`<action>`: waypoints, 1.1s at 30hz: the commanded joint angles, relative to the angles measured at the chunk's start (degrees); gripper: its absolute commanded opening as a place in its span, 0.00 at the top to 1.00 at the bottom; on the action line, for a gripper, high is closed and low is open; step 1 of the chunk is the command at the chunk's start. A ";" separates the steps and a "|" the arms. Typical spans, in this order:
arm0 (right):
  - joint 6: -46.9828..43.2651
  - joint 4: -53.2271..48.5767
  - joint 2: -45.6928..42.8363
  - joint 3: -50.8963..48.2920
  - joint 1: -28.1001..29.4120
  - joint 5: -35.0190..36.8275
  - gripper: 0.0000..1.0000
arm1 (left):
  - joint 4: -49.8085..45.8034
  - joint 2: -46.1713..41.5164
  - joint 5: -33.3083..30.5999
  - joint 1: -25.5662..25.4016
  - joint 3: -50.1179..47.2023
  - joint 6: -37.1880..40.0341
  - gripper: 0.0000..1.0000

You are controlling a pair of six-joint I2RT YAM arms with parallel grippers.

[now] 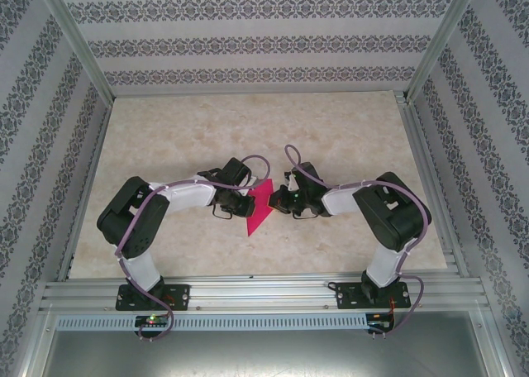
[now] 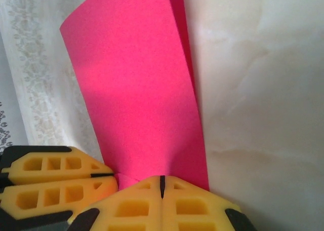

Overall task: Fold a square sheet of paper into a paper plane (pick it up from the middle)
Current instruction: Third fold the triangle at the center of the table.

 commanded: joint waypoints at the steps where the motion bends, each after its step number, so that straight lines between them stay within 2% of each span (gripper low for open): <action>1: -1.63 -3.88 -3.62 1.68 0.56 0.74 0.96 | -3.25 1.45 -1.43 0.68 0.09 1.44 0.87; 10: -1.36 -2.87 0.62 4.41 3.89 -1.74 0.96 | -2.48 1.05 -1.02 0.64 -0.13 1.04 0.87; 17: -2.51 -4.02 4.51 2.57 3.56 1.78 0.98 | -3.05 0.99 -1.01 0.64 0.58 1.02 0.86; 21: -1.73 -3.24 5.68 1.49 3.87 2.04 0.99 | -4.29 0.71 -0.47 0.62 2.03 0.62 0.81; 24: -1.31 -4.01 4.50 0.88 3.91 3.50 0.99 | -5.61 -1.07 -1.69 0.64 2.83 -0.32 0.73; 26: -1.11 -4.03 3.96 0.76 4.00 3.65 0.99 | -6.64 -3.30 -3.60 0.62 3.19 -1.74 0.71; 28: -1.15 -4.66 3.43 0.68 4.18 4.27 0.99 | -8.17 -6.17 -6.94 0.72 3.32 -4.00 0.62; 31: -0.55 -4.32 3.07 0.28 4.35 4.71 0.99 | -10.34 -10.30 -9.71 0.73 3.24 -8.28 0.60; 33: -0.11 -4.24 3.12 0.20 4.52 4.98 0.99 | -8.95 -13.42 -7.73 0.73 1.49 -11.45 0.63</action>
